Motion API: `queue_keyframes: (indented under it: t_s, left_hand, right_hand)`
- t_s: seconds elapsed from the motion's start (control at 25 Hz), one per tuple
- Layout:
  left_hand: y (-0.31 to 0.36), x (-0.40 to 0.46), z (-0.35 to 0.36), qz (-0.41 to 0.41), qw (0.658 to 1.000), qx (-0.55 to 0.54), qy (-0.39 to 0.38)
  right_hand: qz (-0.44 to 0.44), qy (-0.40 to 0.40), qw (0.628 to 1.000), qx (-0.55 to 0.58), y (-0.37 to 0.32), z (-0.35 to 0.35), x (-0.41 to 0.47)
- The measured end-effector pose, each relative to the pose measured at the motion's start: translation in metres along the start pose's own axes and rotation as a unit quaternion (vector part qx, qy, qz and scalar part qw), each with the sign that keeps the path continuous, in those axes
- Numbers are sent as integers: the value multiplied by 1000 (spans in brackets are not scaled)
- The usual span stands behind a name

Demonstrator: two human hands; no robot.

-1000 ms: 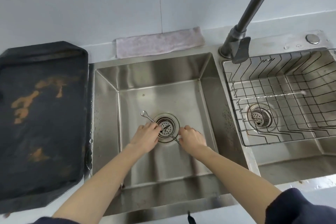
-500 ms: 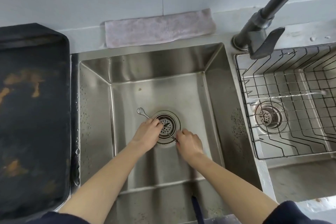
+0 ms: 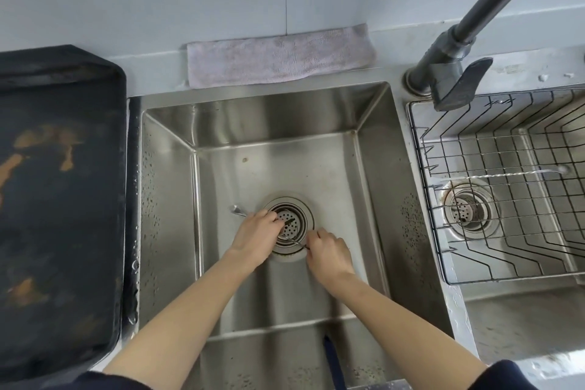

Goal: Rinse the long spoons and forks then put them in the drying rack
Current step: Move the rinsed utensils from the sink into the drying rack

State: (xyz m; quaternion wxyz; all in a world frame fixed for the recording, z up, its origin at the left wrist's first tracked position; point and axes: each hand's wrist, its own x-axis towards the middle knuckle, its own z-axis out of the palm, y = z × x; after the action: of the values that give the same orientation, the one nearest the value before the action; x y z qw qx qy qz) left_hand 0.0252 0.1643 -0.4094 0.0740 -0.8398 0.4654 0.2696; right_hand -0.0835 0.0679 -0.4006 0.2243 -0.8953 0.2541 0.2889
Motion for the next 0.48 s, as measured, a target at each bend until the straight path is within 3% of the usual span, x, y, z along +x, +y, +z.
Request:
queue_keyframes:
  t_s: [0.12,0.24,0.36,0.48]
  left_hand:
    - [1,-12,-17,2,1000,-24,13]
    - [6,-25,-35,4,995,-4,104]
    - [9,-36,-47,-2,998,-5,59]
    - [16,-53,-63,-1,995,8,99]
  right_hand:
    - [-10,24,1000,1,-1,-11,-8]
    - [-20,49,999,4,-2,-25,-20]
    - [-30,75,997,-6,-2,-38,-31]
    - [-53,102,993,-18,-1,-53,-50]
